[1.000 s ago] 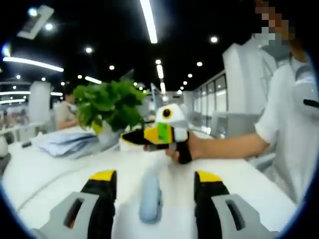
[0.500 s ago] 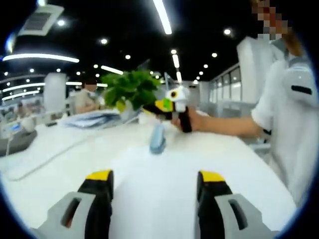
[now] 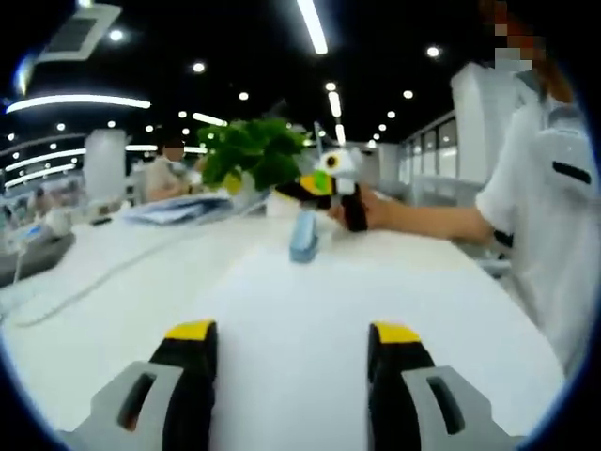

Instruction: Pick up the paper insert the paper into the punch align the paper edges press the punch to punch holes

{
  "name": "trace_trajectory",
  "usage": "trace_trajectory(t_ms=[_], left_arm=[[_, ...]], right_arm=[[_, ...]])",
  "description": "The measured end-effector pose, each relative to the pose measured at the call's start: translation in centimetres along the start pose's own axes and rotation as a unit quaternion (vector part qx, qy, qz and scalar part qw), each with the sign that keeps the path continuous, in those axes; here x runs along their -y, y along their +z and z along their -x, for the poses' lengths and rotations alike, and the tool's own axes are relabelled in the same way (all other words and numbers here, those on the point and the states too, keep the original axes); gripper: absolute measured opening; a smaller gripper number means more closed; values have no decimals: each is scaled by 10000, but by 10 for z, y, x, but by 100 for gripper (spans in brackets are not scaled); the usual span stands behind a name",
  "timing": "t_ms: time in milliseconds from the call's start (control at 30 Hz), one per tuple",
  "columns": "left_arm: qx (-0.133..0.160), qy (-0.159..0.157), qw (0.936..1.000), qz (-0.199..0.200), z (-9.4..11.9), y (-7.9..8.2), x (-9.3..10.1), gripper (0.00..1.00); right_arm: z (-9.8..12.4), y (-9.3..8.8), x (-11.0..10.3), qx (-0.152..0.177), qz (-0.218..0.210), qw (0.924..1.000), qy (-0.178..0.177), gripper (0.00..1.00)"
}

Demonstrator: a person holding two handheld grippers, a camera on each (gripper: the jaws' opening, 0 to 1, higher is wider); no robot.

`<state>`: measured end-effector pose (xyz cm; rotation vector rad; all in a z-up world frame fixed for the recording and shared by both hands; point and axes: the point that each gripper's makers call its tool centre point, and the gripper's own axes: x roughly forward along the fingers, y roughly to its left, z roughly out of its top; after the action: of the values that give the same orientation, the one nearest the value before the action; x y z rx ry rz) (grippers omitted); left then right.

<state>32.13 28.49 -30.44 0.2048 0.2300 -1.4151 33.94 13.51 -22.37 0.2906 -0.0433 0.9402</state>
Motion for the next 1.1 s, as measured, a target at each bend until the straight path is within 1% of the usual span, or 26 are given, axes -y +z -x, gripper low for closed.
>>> trace_trajectory(t_ms=[33,167,200,267,333,400,433,467,500,533,567,600,700,767,800,933,1033,1100], left_arm=[[-59,20,10000,-22,-1,-2,-1,65],[-39,22,10000,5,0,-2,-1,65],[-41,26,10000,9,0,-2,-1,65],[-29,29,10000,27,2,-2,-1,65],[-21,34,10000,36,2,-2,-1,65],[-17,50,10000,45,3,-2,-1,64],[-17,55,10000,46,3,-2,-1,64],[-16,58,10000,46,3,-2,-1,64],[-16,58,10000,44,3,-2,0,64],[-15,63,10000,46,3,-2,0,63],[-16,68,10000,47,3,-2,0,63],[-14,70,10000,47,3,-2,0,63],[-14,64,10000,45,3,-2,1,63],[-14,68,10000,46,3,-2,2,63],[-16,69,10000,46,3,-2,2,63],[-13,72,10000,46,2,-2,4,63],[-10,78,10000,48,1,-2,4,63],[-7,80,10000,48,0,-2,4,62]], right_arm=[[0,-2,-1,-42,12,10000,11,30],[1,-8,-2,-212,102,9997,27,30],[2,-9,-3,-258,77,9996,49,30],[5,-11,-7,-350,-190,9991,134,30],[7,-12,-10,-359,-130,9991,199,30],[10,-19,-8,-589,26,9981,188,30],[12,-24,-9,-766,156,9966,257,30],[14,-33,-9,-1030,286,9937,329,31],[15,-39,-8,-1192,417,9913,361,31],[15,-45,-9,-1326,429,9893,432,31],[14,-49,-11,-1417,335,9880,515,31],[15,-53,-10,-1553,341,9856,570,31],[17,-66,-11,-1857,486,9791,668,31],[19,-75,-9,-2081,673,9735,672,33],[19,-80,-9,-2185,877,9695,685,34],[18,-80,-8,-2169,951,9689,718,34],[19,-78,-7,-2157,931,9693,728,34],[19,-81,-3,-2231,1059,9668,662,31]])
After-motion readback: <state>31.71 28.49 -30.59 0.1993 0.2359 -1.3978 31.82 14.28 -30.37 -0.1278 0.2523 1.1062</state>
